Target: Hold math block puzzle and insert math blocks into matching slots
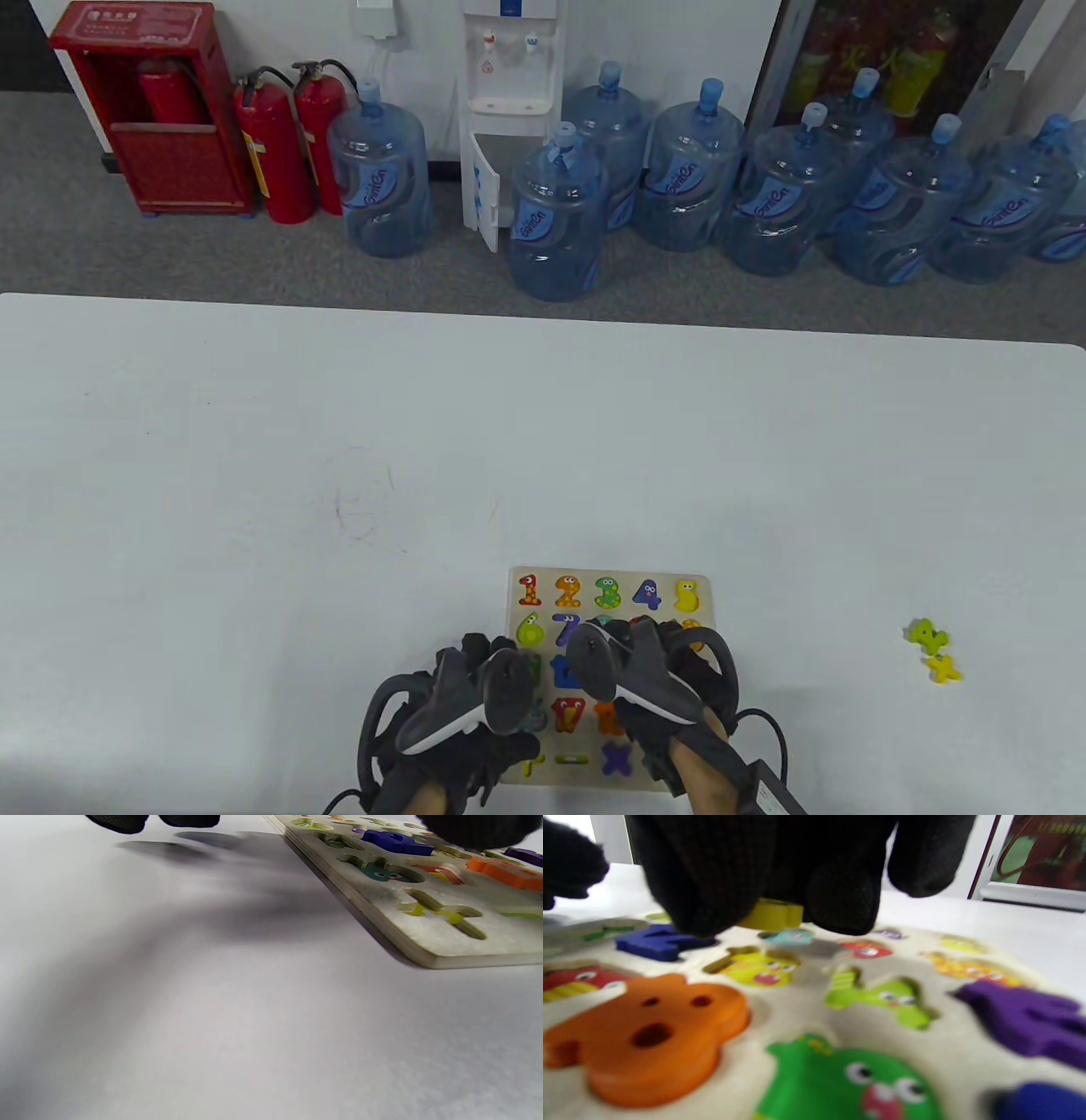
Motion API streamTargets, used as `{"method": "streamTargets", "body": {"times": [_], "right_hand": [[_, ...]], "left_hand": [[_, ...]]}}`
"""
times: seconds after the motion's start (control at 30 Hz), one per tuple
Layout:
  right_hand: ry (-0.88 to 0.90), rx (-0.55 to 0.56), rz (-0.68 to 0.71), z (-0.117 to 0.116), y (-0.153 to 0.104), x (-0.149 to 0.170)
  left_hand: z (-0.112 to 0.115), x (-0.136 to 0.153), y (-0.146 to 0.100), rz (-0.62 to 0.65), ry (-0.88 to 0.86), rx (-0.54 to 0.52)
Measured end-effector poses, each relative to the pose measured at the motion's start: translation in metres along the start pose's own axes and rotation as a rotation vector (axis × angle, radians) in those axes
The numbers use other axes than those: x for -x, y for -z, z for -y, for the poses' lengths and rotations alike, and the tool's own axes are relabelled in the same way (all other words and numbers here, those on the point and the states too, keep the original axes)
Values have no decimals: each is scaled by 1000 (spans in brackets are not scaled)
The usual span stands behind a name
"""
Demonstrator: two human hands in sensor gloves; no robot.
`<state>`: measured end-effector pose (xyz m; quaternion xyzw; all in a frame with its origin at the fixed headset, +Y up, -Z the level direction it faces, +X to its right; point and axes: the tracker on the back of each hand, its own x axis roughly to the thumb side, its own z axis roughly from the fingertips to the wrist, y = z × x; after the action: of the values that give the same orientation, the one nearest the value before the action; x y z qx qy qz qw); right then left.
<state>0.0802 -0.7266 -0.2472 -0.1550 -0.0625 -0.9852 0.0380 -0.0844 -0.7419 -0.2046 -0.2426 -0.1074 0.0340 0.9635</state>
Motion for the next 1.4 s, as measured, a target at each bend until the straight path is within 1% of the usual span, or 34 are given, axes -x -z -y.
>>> {"method": "streamTargets", "body": {"times": [0.1,0.13,0.6,0.77,0.87,0.93,1.0,1.03,1.13,1.17,1.2,1.23,1.27,1.33,1.37,1.4], "right_hand": [[-18,-9,1,-6,2,-3],[-31,6,-4,-6,1,-3],[-61,-11,2,-4,-3,-3],[-43,-5,2,-5,-3,0],[-17,17,-2,-1,-7,6],[-8,72,-26,5,-11,16],[3,148,-85,12,-19,40],[-2,163,-100,13,-21,45],[-62,195,-255,11,-36,98],[-73,182,-316,7,-41,117],[-82,144,-377,3,-47,139],[-85,113,-414,0,-51,153],[-83,76,-480,-5,-58,173],[-63,56,-568,-10,-70,201],[-33,38,-637,-16,-79,222],[-20,31,-682,-19,-83,234]], "left_hand": [[0,0,0,1,0,1],[0,0,0,1,1,0],[0,-1,0,1,0,4],[0,-1,0,1,-1,1],[0,-1,0,2,-1,0],[0,-1,-1,3,-1,-3],[0,0,0,3,-1,-3],[0,0,0,2,-1,-2],[0,0,0,-1,-1,-1],[0,0,0,-2,-1,-1],[0,0,-1,-3,-1,0],[0,0,-1,-3,0,0],[0,0,0,-7,0,3],[1,1,1,-15,-5,15],[0,2,1,-20,-8,15],[0,2,1,-22,-9,13]]}}
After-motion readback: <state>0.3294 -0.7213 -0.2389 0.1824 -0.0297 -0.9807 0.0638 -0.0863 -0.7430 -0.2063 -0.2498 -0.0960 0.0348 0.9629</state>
